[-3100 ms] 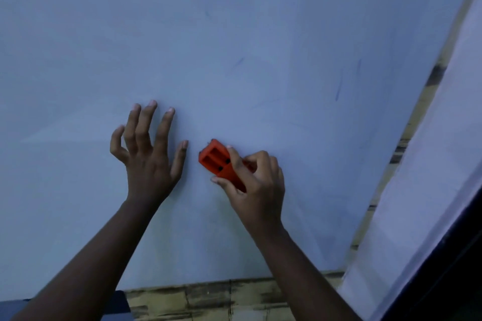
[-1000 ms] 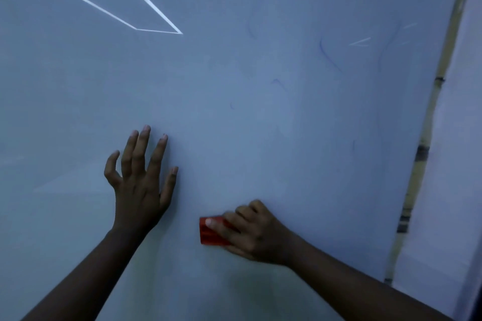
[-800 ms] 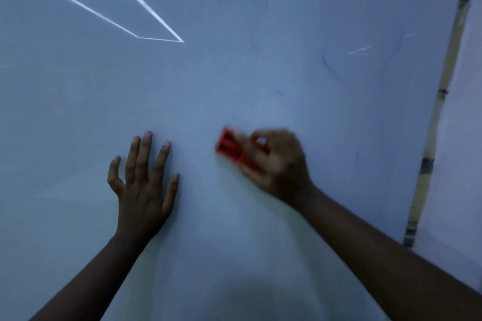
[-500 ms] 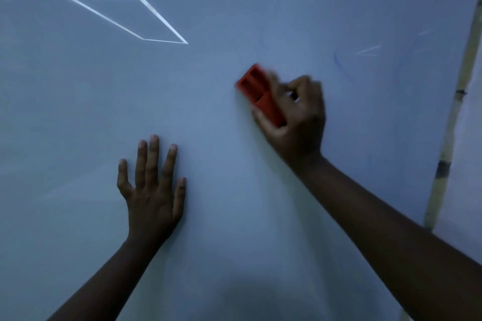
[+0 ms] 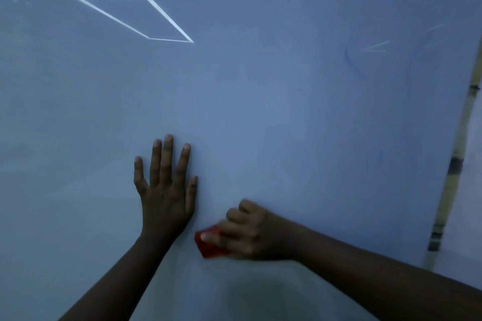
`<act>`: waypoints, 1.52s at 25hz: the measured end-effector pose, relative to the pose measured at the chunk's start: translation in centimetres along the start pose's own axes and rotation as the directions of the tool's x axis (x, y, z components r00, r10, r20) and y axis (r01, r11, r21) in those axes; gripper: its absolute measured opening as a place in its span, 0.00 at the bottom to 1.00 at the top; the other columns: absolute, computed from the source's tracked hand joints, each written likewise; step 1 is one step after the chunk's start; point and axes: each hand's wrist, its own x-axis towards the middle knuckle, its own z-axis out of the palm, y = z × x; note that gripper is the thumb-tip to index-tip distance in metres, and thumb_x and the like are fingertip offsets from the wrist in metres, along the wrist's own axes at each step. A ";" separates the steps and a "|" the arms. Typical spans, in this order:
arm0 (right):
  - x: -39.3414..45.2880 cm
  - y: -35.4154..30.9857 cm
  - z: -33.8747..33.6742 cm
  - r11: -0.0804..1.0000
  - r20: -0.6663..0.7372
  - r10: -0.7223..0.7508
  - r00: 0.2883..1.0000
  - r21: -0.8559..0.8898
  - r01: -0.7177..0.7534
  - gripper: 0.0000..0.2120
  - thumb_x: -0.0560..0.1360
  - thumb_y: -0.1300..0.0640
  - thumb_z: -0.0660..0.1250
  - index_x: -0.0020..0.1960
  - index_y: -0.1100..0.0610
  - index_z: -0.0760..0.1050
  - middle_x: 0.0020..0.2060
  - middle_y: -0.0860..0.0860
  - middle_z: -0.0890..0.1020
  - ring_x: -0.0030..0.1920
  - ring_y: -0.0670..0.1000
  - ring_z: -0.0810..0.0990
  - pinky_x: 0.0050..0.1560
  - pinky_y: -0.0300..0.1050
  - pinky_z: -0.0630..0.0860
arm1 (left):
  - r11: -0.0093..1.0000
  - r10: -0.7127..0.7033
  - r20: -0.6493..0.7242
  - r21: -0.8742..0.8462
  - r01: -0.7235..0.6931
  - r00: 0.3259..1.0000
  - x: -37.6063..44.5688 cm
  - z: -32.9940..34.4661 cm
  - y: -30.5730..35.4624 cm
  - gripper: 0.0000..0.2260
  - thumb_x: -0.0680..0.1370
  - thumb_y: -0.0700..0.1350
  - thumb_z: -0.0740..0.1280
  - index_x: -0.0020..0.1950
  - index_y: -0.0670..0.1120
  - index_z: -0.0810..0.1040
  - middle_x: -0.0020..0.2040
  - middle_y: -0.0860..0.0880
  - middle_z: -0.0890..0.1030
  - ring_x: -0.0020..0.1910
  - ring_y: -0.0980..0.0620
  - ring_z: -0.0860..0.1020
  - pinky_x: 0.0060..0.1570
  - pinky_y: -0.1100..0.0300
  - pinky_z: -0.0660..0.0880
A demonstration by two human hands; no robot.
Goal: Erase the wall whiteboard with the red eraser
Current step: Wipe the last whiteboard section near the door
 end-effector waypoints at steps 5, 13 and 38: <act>3.7 11.5 -6.7 0.920 -0.265 0.304 0.915 -0.169 -0.354 0.24 0.80 0.43 0.71 0.71 0.55 0.79 0.45 0.56 0.83 0.42 0.59 0.80 0.45 0.53 0.71 | 0.999 -0.034 -0.020 -0.002 0.034 0.999 0.5 -0.9 0.5 0.27 0.84 0.52 0.61 0.82 0.44 0.66 0.83 0.39 0.62 0.83 0.39 0.60 0.77 0.33 0.57; 5.4 21.0 -11.7 0.526 -0.586 0.604 0.541 -0.217 -0.822 0.28 0.77 0.42 0.70 0.74 0.53 0.75 0.48 0.59 0.77 0.48 0.61 0.76 0.49 0.54 0.68 | 0.999 0.053 -0.092 0.003 -0.053 0.994 11.4 -3.3 0.5 0.20 0.81 0.52 0.65 0.70 0.45 0.77 0.74 0.43 0.73 0.75 0.40 0.71 0.65 0.39 0.63; 7.4 28.3 -14.3 0.435 -0.703 0.550 0.451 -0.220 -0.873 0.26 0.79 0.44 0.68 0.74 0.51 0.75 0.50 0.58 0.76 0.49 0.61 0.75 0.48 0.55 0.71 | 0.999 -0.004 -0.240 0.040 0.014 0.971 20.5 -1.2 -1.2 0.28 0.85 0.55 0.55 0.84 0.45 0.64 0.86 0.45 0.60 0.84 0.44 0.60 0.80 0.37 0.57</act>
